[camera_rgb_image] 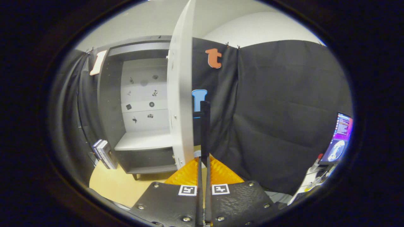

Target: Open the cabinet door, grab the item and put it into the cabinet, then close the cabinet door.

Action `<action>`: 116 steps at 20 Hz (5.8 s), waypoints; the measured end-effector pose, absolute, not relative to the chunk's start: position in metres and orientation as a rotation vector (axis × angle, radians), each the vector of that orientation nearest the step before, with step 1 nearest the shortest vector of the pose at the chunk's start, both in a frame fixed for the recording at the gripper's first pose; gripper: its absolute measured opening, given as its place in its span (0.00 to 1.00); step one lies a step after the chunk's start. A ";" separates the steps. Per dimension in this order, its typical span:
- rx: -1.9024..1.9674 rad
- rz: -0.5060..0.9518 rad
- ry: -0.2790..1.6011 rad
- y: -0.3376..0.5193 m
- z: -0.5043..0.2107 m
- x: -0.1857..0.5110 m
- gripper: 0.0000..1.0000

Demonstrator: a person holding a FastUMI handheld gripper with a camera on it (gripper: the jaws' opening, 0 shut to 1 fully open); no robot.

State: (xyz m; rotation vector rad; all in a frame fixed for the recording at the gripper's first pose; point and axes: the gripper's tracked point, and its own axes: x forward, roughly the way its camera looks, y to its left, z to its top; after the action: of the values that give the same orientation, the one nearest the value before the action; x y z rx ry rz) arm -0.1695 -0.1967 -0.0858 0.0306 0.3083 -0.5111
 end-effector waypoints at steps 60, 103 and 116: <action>-0.146 0.167 0.985 -0.014 -0.468 -0.096 0.75; -0.077 0.140 0.679 0.002 -0.254 0.029 0.08; 0.032 0.102 0.597 -0.002 -0.206 0.156 0.08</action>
State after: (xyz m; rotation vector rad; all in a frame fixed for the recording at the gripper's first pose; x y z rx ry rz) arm 0.1564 -0.0017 -0.2061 0.0325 0.5965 0.1020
